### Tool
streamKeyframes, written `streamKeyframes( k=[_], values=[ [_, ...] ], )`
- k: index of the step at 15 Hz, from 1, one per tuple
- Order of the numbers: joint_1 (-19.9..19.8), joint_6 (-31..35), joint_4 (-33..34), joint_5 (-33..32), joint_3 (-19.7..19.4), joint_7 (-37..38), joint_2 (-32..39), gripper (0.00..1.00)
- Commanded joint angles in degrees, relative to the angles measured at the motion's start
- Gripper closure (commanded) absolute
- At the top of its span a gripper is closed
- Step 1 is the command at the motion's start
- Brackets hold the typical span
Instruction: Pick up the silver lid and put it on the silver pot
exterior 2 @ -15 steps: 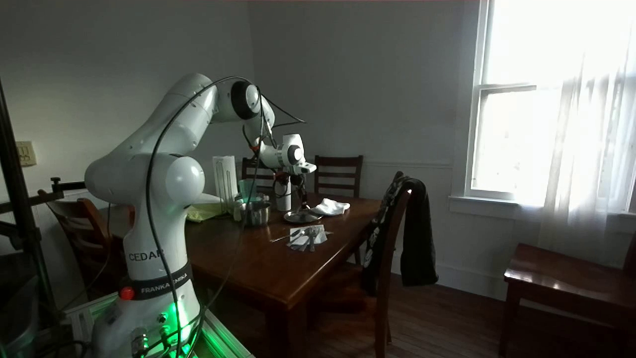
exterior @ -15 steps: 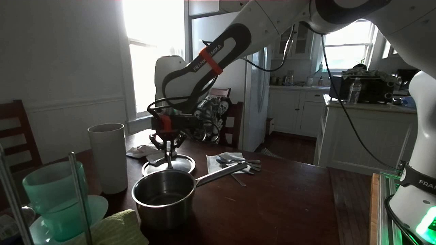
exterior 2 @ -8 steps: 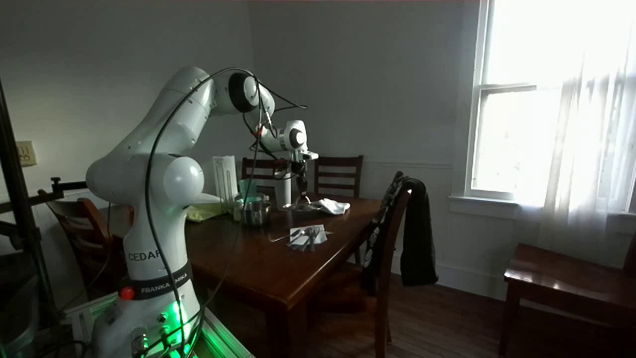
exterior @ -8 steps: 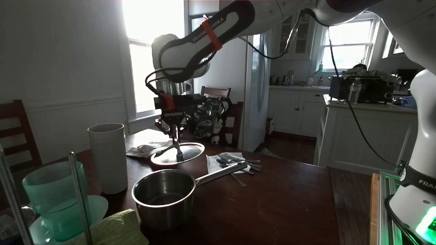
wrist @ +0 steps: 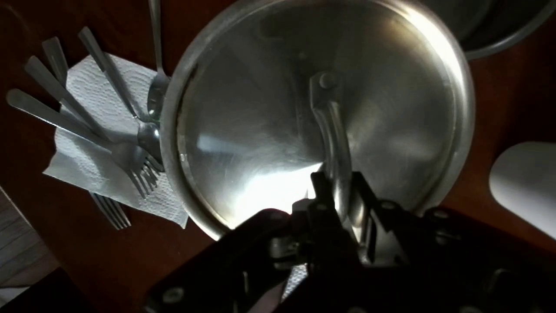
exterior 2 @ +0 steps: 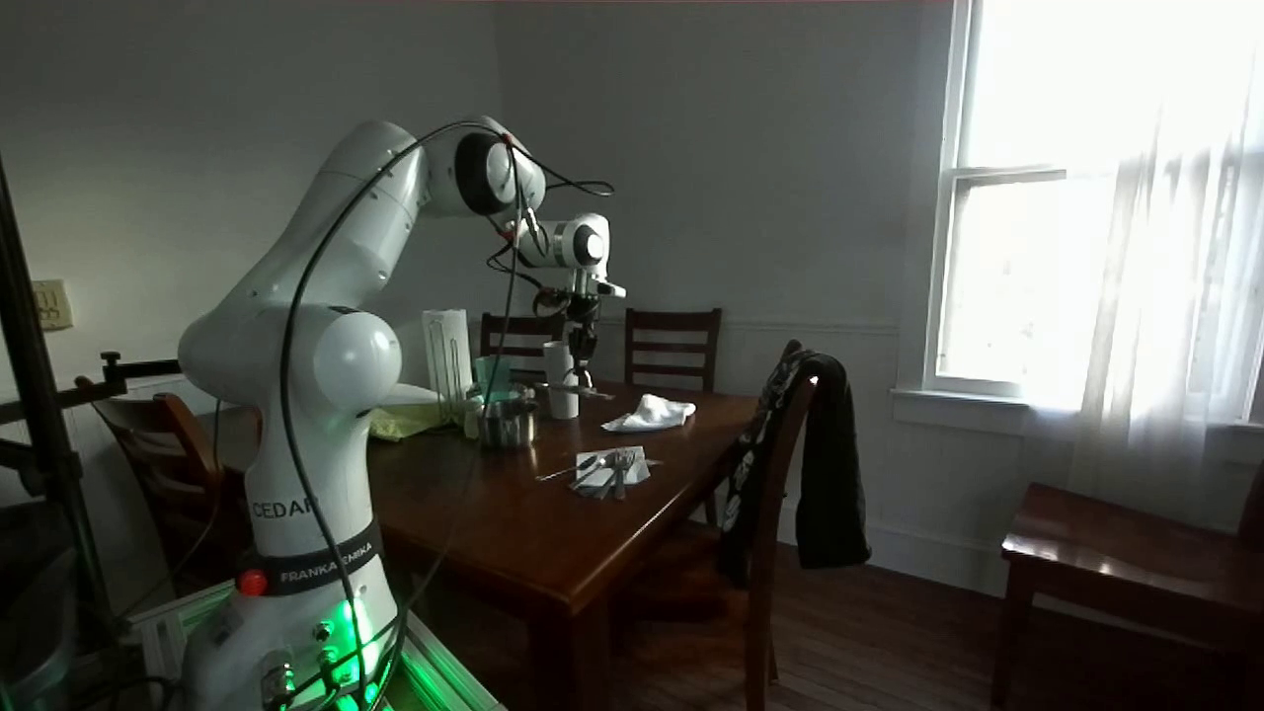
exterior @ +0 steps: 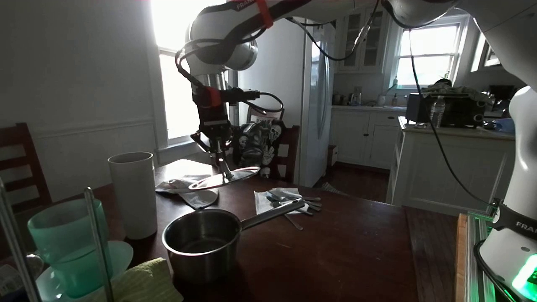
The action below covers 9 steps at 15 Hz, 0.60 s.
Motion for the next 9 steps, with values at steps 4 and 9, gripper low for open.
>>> streamKeyframes(
  k=[4,9],
  values=[
    [1.23,3.94,-4.94,2.46,3.85,-4.74,-4.04,0.96],
    [3.50,9.26,-12.11,1.81,5.51,-5.40,-9.18,0.96]
  ],
)
